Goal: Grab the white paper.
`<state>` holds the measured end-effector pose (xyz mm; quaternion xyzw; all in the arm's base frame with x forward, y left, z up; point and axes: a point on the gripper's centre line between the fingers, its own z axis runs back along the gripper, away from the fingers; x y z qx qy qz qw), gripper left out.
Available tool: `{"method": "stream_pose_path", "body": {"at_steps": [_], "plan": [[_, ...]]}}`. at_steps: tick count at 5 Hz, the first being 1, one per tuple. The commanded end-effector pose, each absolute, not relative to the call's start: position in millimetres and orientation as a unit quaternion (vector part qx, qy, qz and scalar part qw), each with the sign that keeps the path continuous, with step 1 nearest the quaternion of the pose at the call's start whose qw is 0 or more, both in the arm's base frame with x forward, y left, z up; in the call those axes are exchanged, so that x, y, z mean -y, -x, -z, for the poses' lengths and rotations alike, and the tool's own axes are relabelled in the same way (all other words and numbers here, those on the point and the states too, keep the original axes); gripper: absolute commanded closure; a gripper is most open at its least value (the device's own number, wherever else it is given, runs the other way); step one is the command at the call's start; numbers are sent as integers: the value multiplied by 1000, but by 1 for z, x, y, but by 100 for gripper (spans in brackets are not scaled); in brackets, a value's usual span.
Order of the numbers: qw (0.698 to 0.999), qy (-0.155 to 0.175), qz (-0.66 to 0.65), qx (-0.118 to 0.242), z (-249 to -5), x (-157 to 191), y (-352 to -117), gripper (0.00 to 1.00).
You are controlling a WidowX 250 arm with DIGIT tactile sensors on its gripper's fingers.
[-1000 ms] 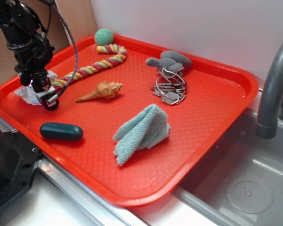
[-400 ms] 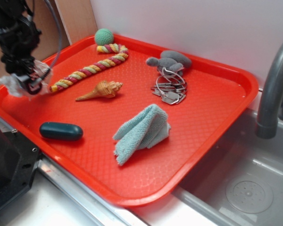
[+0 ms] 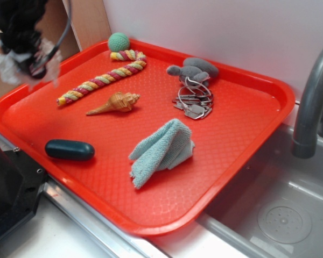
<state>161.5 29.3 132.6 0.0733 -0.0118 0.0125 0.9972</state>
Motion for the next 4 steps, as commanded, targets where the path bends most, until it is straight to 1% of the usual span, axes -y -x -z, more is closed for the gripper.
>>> {"method": "stream_pose_path", "body": {"at_steps": [1,2,3,4], "plan": [[996,50,-36,68,-195,13,-206,100],[995,47,-43,77,-213,12,-218,100],[995,6,-67,75,-227,3,-214,100],[992,-3,-86,95,-239,-7,-199,100]]}}
